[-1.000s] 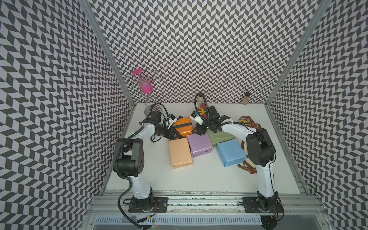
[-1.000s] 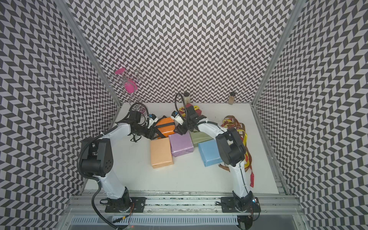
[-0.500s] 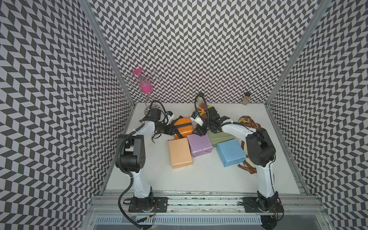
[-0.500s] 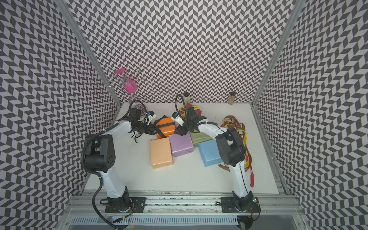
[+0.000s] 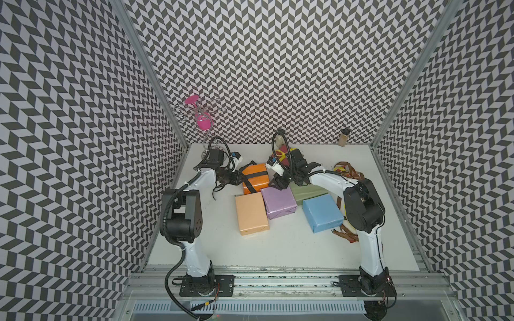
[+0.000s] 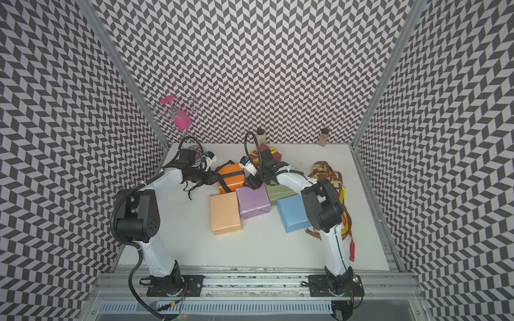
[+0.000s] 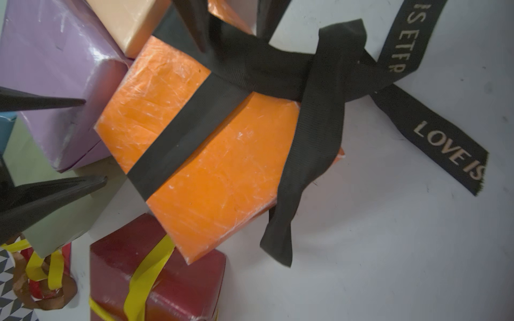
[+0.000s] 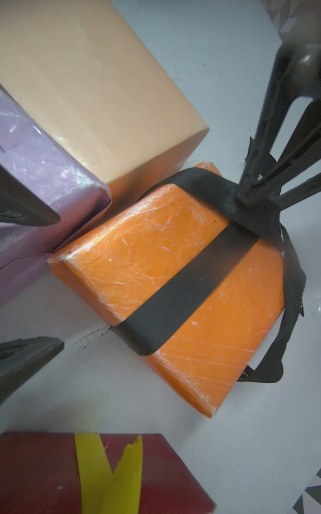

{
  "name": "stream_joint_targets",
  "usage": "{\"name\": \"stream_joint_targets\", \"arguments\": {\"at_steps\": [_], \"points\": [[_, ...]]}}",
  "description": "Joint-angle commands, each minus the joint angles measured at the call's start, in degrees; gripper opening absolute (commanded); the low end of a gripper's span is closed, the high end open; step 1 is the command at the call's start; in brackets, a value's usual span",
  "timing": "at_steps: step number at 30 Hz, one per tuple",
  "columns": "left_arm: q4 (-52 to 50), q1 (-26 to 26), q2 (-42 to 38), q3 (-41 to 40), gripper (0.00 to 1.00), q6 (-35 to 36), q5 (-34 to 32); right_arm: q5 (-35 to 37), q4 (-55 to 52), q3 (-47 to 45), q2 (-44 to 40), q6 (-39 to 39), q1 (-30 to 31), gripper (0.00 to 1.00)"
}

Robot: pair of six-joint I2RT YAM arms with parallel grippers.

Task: Untie the ribbon bows on the gift boxes
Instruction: Untie the ribbon from the gift box.

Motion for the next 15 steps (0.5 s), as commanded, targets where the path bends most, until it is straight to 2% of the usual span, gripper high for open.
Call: {"name": "stream_joint_targets", "arguments": {"at_steps": [1,4,7,9,11,13,15], "points": [[0.0,0.3,-4.3,-1.0,0.15,4.9,1.5,-0.5,1.9,-0.2,-2.7,-0.1,0.4,0.64],[-0.9,0.1,-7.9,-3.7,0.1,10.7,5.1,-0.5,1.9,-0.1,-2.7,-0.1,0.4,0.64],[-3.4,-0.5,-11.8,-6.2,0.1,17.9,9.5,-0.6,1.9,-0.1,-2.8,-0.1,0.4,0.64],[-4.2,-1.4,-14.8,-8.0,0.09,21.2,10.0,-0.4,1.8,0.0,-2.8,-0.1,0.4,0.64],[-1.2,-2.0,-17.1,-10.1,0.12,19.2,6.6,-0.5,1.7,0.2,-2.8,-0.2,0.4,0.63],[1.4,-1.9,-18.0,-11.6,0.16,16.8,3.5,-0.6,1.5,0.6,-3.1,-0.8,0.4,0.55],[3.5,-1.6,-17.1,-12.1,0.29,13.7,-0.7,0.4,1.6,1.0,-3.7,-1.4,0.8,0.52]]}}
